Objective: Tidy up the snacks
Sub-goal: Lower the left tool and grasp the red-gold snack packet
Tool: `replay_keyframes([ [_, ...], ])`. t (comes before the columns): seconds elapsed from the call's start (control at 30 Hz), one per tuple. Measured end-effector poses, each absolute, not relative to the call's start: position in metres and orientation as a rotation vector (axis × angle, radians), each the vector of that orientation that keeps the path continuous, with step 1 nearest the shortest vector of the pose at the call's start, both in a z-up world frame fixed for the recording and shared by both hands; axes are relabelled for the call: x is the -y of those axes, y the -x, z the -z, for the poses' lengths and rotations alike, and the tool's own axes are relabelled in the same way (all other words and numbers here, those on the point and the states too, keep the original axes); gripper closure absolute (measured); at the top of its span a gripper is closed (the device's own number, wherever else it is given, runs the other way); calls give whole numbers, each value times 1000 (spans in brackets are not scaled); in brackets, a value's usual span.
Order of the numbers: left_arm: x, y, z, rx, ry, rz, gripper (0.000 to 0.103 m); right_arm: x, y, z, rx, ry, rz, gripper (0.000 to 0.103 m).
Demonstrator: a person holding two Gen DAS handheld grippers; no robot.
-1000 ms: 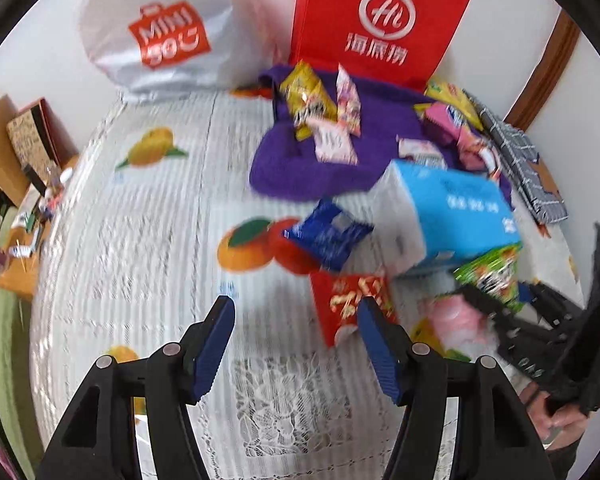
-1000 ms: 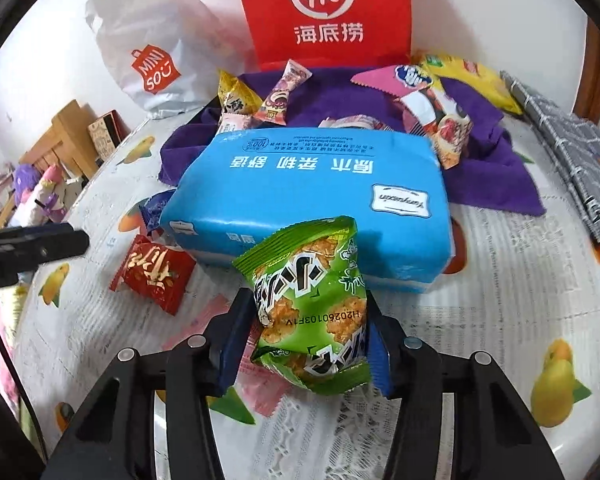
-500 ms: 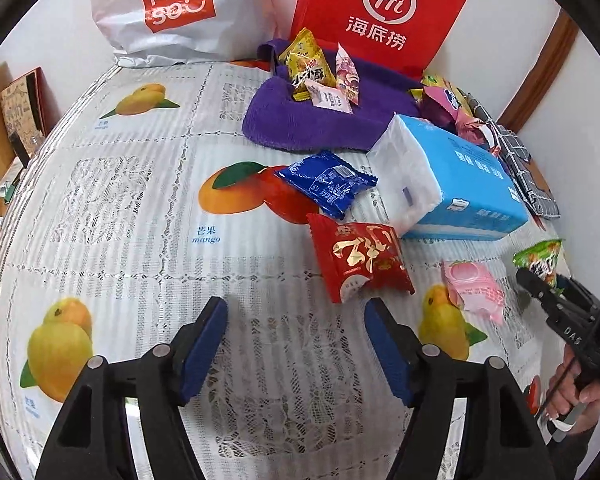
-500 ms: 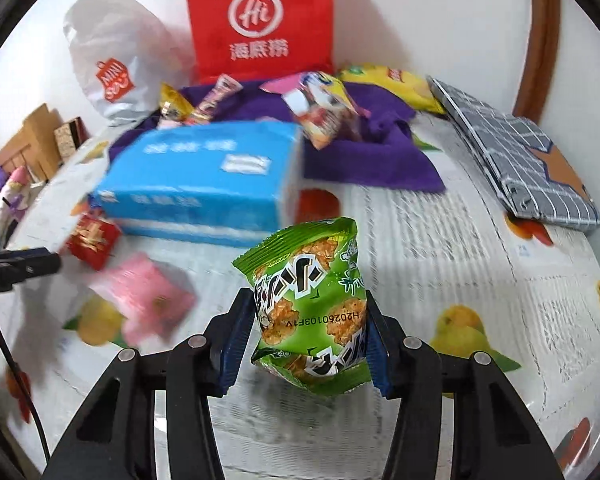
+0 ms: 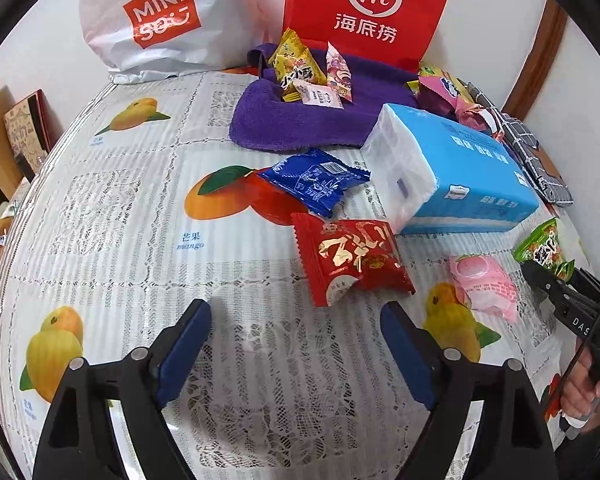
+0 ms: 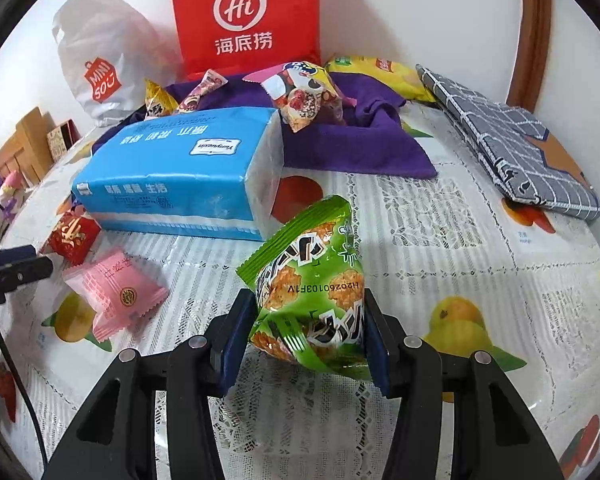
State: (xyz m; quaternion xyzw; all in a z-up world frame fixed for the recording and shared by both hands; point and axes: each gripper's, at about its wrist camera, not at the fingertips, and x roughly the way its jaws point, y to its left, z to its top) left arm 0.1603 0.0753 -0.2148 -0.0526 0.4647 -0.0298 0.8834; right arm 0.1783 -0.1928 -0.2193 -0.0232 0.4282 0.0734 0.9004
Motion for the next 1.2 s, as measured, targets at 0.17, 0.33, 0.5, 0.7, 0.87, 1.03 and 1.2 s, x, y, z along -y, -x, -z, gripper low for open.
replay_keyframes([
  [0.17,-79,-163,214,-971,152,74,13,196,-179,219,-888,24,-161,51],
  [0.33,-81,-177,211,-988,176,88,13,199,-179,218,-887,-5,-173,51],
  [0.5,-71,-196,211,-1004,160,74,14,199,-179,218,-889,-10,-174,51],
  [0.7,-48,-208,210,-1000,135,59,15,199,-179,218,-889,-21,-177,51],
  [0.87,-41,-212,208,-985,121,29,31,199,-179,218,-890,-12,-174,50],
  [1.03,-32,-203,207,-957,47,64,53,198,-179,218,-891,-11,-173,50],
  [1.2,-40,-189,207,-976,52,101,51,198,-180,218,-891,-12,-174,50],
])
